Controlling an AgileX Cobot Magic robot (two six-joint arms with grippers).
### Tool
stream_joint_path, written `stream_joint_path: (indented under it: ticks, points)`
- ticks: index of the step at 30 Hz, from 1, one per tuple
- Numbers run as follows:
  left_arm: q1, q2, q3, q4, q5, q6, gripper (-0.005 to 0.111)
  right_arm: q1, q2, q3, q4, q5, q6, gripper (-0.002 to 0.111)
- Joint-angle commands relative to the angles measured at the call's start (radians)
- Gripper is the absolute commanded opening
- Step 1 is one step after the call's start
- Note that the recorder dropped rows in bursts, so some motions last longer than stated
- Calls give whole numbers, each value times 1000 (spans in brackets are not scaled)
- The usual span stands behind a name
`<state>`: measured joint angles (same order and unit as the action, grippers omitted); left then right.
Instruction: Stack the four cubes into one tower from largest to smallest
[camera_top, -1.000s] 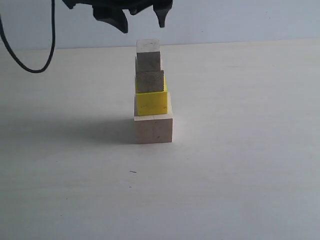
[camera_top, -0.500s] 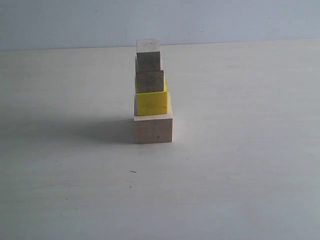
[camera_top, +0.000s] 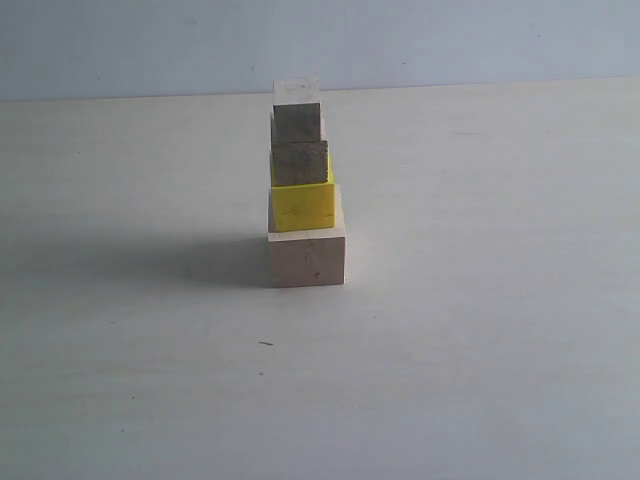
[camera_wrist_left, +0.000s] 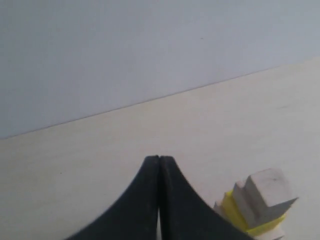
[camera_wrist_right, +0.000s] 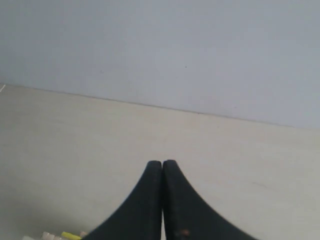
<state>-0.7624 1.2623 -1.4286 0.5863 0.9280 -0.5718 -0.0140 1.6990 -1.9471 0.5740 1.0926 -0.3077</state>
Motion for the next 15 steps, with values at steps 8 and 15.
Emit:
stream_joint_path:
  ticks: [8,15]
  points:
    - [218,-322,572,14,-471,-90,0,-4,-535,694,-1,-520,-164,0]
    - [220,-385,729,14,-620,-90,0,-4,-802,981,-9,-608,-235,0]
